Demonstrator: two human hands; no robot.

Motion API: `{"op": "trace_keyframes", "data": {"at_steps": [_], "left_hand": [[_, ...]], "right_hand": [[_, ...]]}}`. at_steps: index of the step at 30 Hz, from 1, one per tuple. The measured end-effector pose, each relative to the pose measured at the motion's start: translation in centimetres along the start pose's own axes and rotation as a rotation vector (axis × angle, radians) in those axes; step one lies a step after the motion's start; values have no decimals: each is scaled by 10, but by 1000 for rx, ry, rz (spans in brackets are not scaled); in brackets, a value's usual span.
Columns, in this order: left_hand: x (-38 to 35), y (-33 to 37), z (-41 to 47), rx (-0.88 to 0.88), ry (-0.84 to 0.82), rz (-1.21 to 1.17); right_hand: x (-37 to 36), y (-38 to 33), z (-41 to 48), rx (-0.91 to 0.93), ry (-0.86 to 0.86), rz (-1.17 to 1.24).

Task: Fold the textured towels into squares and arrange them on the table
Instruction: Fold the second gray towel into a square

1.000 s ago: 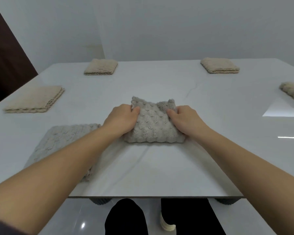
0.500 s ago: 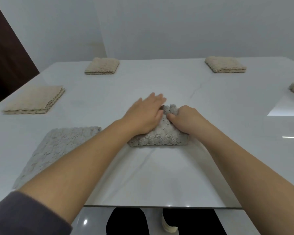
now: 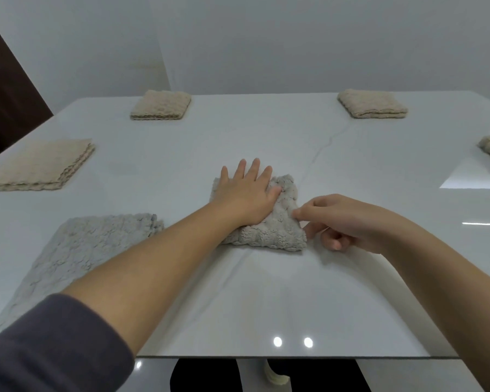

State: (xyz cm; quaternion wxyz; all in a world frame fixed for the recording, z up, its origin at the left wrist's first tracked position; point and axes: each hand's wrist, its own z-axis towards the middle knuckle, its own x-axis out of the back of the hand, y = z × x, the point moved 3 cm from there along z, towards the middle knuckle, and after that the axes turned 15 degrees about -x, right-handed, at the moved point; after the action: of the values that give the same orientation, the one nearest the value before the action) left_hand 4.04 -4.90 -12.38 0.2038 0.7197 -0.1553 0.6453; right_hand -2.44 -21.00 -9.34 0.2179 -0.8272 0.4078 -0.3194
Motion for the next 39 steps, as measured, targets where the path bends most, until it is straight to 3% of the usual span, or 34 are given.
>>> {"op": "trace_keyframes", "data": {"at_steps": [3,5,8,10,12,16,20,23,27,32,36,39], "left_hand": [[1,2,-1,0,-3,4],[6,5,-4,-10,61,-33],[31,-3,-20,5,371,-150],[52,-16,-42,63,571,-250],[62,-32,-67,162,580,-372],[49,-51,-106,393,363,-817],[34,-48,-119,469,187,-1205],[32,-44,-116,422,199,-1358],[36,-43,-112,359,279,-1377],[29,-33,-114,305,1,-1279],[29,-39,-111,329,23,-1150],[29,-35,-107,238,90,-1173]], "right_hand": [[8,1,-1,11,63,-15],[13,-5,2,99,225,-14],[14,-25,7,343,627,-157],[4,-48,13,504,754,-302],[-12,-68,28,544,685,-474],[-43,-72,63,425,527,-881],[-44,-63,74,415,574,-890],[-44,-64,73,420,578,-890],[-45,-63,75,423,595,-889],[-45,-63,76,422,601,-874],[-45,-64,76,427,607,-869],[-45,-64,76,427,609,-875]]}}
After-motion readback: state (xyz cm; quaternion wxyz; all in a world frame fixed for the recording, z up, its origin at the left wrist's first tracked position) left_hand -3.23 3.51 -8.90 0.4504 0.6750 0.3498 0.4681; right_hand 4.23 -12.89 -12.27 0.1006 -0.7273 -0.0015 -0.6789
